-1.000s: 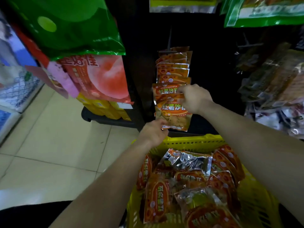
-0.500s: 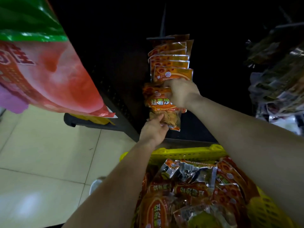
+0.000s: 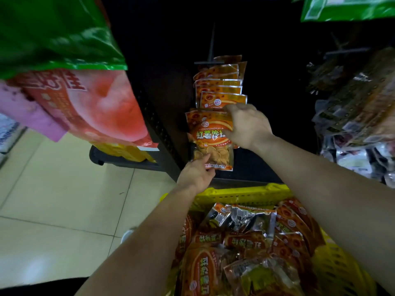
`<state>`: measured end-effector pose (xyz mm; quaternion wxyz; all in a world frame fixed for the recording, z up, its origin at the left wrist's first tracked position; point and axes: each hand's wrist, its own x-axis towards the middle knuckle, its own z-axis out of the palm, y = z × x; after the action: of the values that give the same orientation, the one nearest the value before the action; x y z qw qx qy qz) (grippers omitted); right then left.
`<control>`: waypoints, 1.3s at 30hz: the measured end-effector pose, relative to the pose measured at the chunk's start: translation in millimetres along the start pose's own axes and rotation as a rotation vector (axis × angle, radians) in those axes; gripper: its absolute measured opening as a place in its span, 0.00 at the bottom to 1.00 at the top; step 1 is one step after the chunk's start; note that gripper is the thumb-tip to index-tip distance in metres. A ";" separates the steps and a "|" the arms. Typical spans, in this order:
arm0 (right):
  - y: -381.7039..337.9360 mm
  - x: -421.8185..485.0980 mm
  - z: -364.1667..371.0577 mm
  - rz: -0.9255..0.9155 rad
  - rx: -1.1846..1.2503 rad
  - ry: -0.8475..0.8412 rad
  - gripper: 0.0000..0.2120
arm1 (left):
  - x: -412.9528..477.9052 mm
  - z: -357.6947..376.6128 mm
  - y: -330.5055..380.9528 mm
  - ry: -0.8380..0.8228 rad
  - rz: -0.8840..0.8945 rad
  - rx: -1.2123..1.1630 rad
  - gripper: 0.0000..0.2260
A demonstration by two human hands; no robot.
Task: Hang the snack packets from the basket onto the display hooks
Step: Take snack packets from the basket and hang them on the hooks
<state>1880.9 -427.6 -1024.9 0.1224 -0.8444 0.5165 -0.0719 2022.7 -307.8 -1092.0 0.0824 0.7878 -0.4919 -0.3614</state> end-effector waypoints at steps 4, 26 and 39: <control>7.1 -41.1 -22.8 0.081 -0.016 0.013 0.33 | -38.0 -15.4 -0.3 0.032 0.048 0.007 0.25; 77.5 -299.5 67.5 0.169 0.074 -0.823 0.21 | -160.3 85.9 -78.2 -0.139 0.045 0.484 0.25; 56.5 -286.4 59.6 0.250 0.532 -0.783 0.08 | -161.5 71.9 -77.5 -0.018 0.043 0.163 0.07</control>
<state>1716.7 -189.5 -1096.5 0.5266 -0.6789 0.4930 0.1366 1990.2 -117.9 -1102.9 0.0215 0.7778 -0.5374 -0.3252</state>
